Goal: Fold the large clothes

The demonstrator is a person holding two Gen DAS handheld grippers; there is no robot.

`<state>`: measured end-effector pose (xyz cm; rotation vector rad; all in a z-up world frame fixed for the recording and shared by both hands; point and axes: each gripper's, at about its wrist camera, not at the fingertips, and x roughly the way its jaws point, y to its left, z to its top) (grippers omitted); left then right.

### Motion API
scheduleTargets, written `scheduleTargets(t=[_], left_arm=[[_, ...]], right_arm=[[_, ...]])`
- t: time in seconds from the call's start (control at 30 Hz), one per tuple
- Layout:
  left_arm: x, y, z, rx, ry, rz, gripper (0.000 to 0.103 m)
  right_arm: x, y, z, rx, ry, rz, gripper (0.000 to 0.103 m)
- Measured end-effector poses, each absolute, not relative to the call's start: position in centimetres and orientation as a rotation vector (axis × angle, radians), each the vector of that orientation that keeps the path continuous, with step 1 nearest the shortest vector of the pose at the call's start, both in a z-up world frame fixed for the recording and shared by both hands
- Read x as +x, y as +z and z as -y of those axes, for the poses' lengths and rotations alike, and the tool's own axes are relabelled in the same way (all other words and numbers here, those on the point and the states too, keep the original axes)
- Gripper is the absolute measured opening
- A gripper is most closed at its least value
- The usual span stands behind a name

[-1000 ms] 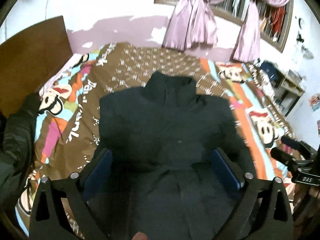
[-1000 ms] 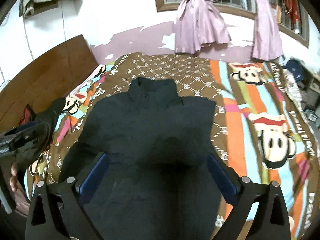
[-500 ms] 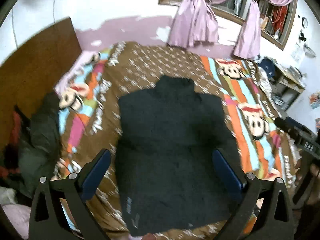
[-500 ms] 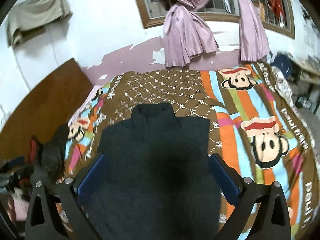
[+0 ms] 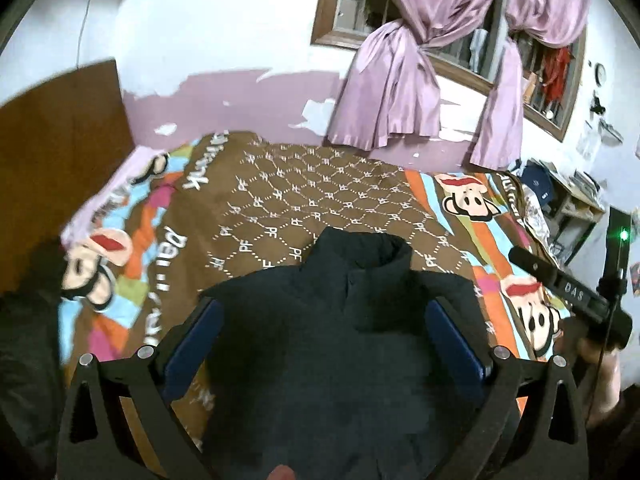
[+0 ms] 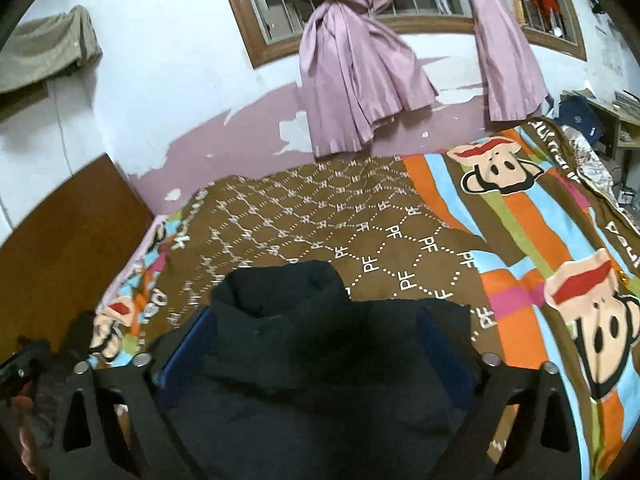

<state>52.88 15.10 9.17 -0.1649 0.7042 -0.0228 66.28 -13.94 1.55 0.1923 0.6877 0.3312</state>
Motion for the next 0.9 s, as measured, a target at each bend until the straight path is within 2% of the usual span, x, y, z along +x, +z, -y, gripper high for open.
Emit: scheduleTargets(t=[0.23, 0.3, 0.4, 0.47, 0.57, 0.63, 0.73, 0.77, 0.8, 0.83, 0.87, 0.9], left_arm=[[62.5, 2.3, -17.8, -0.236, -0.019, -0.768, 0.099], [64.5, 0.8, -18.0, -0.267, -0.03, -0.754, 0.099], [66.9, -0.9, -18.4, -0.324, -0.012, -0.76, 0.098], [68.1, -1.7, -18.3, -0.347, 0.002, -0.777, 0.094], [70.0, -2.8, -17.8, -0.35, 0.009, -0.81, 0.074], [71.1, -3.6, -17.1, -0.325, 0.013, -0.849, 0.054], [72.1, -4.8, -16.1, -0.298, 0.014, -0.865, 0.04], [72.3, -5.2, -16.0, -0.304, 0.015, -0.869, 0.036], [72.5, -5.6, -16.0, -0.317, 0.02, -0.878, 0.025], [72.6, -5.9, -15.9, -0.33, 0.022, -0.881, 0.017], [72.6, -6.0, -16.0, -0.345, 0.025, -0.877, 0.014], [72.6, -6.0, -16.1, -0.354, 0.025, -0.87, 0.009]], right_arm=[[73.6, -4.8, 12.2, 0.221, 0.331, -0.737, 0.061], [74.6, -5.7, 11.8, 0.236, 0.341, -0.734, 0.048], [76.1, -7.3, 11.5, 0.268, 0.353, -0.74, 0.045], [76.6, -8.1, 11.1, 0.274, 0.366, -0.753, 0.045], [77.3, -9.1, 10.7, 0.263, 0.373, -0.772, 0.045], [77.9, -9.9, 10.7, 0.266, 0.384, -0.785, 0.045], [78.4, -10.8, 11.2, 0.287, 0.368, -0.8, 0.045], [78.6, -11.1, 11.6, 0.314, 0.376, -0.805, 0.039], [78.7, -11.2, 11.7, 0.327, 0.382, -0.809, 0.026], [78.7, -11.6, 11.9, 0.335, 0.388, -0.822, 0.021], [78.6, -11.9, 12.0, 0.335, 0.391, -0.833, 0.008], [78.6, -12.0, 12.0, 0.335, 0.396, -0.841, 0.005]])
